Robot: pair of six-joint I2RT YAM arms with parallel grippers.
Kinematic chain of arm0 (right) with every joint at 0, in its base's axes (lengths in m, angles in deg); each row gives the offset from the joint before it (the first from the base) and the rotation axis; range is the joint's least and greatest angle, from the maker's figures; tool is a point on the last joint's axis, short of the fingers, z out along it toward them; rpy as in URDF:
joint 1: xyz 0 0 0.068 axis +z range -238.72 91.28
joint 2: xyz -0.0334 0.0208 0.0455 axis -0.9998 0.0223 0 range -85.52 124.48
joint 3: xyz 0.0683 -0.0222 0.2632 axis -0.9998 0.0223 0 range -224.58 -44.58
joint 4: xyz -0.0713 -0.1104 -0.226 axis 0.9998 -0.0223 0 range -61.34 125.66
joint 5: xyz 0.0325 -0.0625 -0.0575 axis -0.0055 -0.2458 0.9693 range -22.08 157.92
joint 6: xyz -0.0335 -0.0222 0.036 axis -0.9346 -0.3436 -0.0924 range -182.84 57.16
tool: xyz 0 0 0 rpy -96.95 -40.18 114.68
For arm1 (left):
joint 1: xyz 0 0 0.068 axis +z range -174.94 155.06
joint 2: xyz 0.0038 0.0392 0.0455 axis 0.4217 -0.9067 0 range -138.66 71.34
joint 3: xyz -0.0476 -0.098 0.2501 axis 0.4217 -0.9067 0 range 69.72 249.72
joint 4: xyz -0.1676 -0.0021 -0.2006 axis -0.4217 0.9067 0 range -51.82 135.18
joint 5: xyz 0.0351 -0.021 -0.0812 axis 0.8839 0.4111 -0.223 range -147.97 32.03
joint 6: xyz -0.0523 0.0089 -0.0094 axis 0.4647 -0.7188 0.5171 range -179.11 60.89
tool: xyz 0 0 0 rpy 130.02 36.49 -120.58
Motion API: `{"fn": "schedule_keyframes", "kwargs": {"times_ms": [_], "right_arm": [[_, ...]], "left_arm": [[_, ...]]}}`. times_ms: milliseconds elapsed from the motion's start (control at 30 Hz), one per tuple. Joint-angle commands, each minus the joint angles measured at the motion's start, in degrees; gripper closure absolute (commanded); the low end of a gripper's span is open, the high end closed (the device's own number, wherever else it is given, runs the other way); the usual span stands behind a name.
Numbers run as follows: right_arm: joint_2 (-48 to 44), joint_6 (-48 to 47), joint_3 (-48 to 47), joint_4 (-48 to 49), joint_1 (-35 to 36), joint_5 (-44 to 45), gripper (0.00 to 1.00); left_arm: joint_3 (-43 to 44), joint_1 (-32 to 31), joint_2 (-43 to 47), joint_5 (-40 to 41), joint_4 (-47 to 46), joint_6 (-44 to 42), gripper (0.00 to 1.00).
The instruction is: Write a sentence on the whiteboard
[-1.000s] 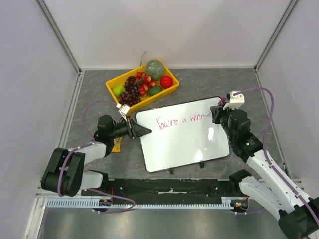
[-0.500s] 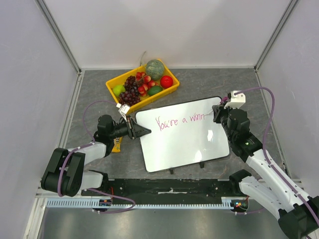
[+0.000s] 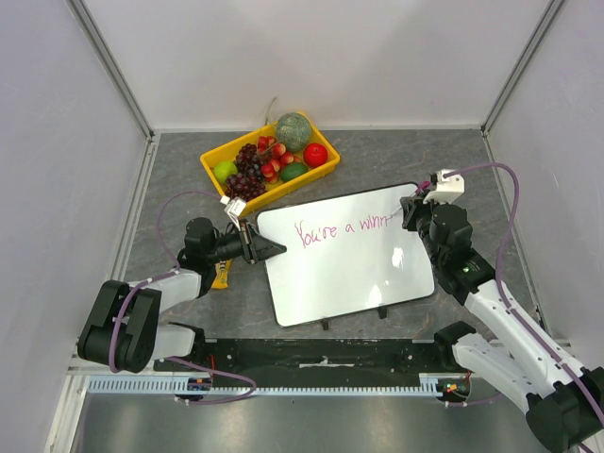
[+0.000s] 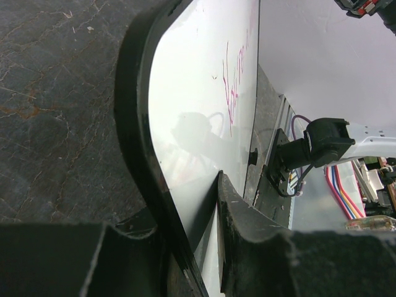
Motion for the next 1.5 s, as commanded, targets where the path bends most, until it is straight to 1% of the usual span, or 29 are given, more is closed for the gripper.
{"fn": "schedule_keyframes", "kwargs": {"times_ms": [0, 267, 567, 600, 1000, 1200, 1467], "right_arm": [[0.90, 1.09, -1.72, 2.05, -0.41, -0.60, 1.00], [0.37, 1.36, -0.14, 1.79, -0.41, -2.88, 1.00], [-2.35, 1.62, 2.76, 0.47, -0.41, -4.11, 1.00], [-2.52, 1.62, 2.94, -1.36, -0.59, -4.11, 1.00], [-5.07, 1.53, 5.22, -3.83, -0.41, -3.67, 1.00], [-6.13, 1.09, 5.05, -4.28, -0.50, -1.57, 1.00], [-4.37, 0.21, 1.97, -3.84, -0.50, 0.02, 1.00]], "left_arm": [[-0.60, -1.51, -1.13, 2.17, 3.45, -10.94, 0.98], [-0.51, -1.60, -1.39, 2.17, 3.45, -11.03, 0.98], [-0.60, -1.51, -1.39, 2.08, 3.36, -10.86, 0.98], [-0.60, -1.51, -1.31, 2.00, 3.45, -10.86, 0.98], [-0.68, -1.51, -1.22, 2.00, 3.45, -10.77, 0.98], [-0.68, -1.51, -1.22, 2.08, 3.45, -10.77, 0.98], [-0.68, -1.51, -1.22, 2.00, 3.45, -10.77, 0.98]]}}
